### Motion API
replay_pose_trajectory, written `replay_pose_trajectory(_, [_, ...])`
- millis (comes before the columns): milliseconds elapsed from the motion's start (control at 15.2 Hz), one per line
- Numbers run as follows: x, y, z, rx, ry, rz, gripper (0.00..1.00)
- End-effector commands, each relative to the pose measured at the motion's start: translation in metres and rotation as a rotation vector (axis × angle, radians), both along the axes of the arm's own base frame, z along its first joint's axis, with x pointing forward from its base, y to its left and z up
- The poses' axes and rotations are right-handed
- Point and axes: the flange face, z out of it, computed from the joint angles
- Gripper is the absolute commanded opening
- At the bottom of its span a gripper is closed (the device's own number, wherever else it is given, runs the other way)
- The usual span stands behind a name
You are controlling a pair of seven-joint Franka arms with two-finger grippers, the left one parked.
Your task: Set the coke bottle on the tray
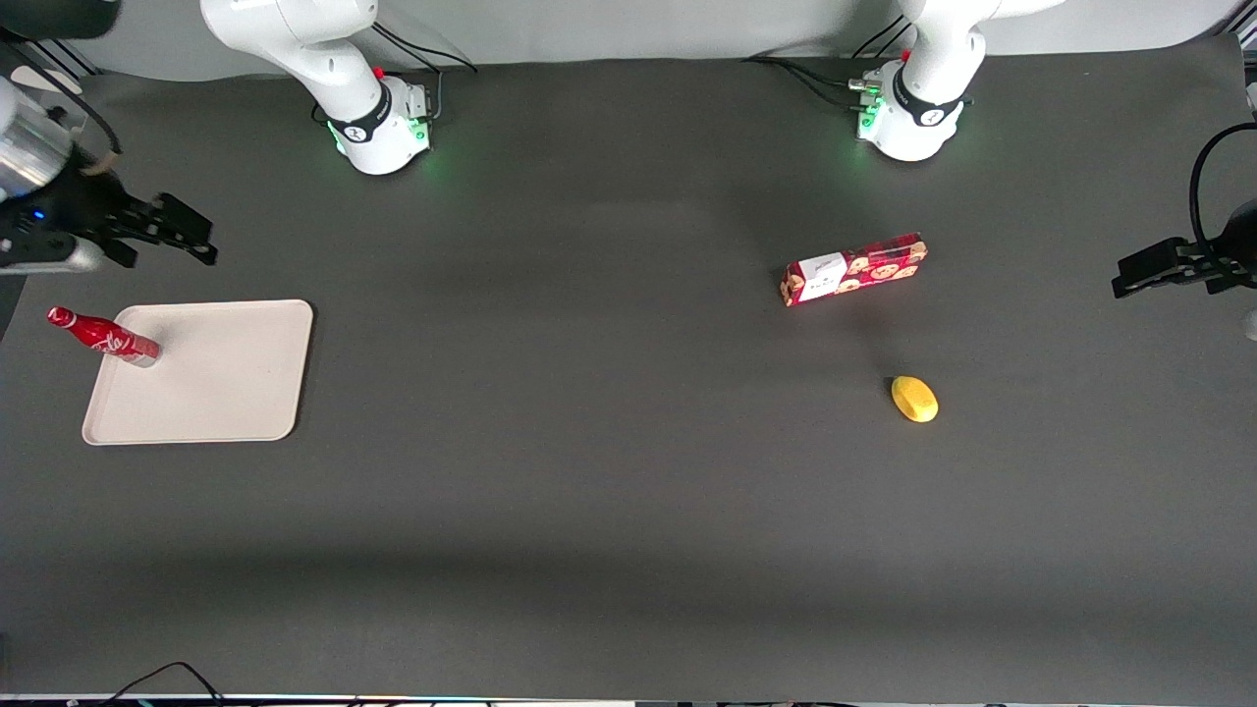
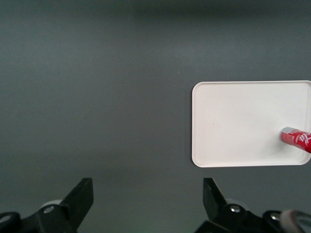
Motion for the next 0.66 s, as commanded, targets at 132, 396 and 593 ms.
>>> replay_pose_trajectory(132, [0.039,0.001,-0.007,-0.015,-0.029,-0.087,1.00])
replay_pose_trajectory(396, [0.041,-0.001,0.002,-0.011,-0.048,-0.140,1.00])
replay_pose_trajectory(593, [0.040,-0.001,0.003,-0.011,-0.048,-0.139,1.00])
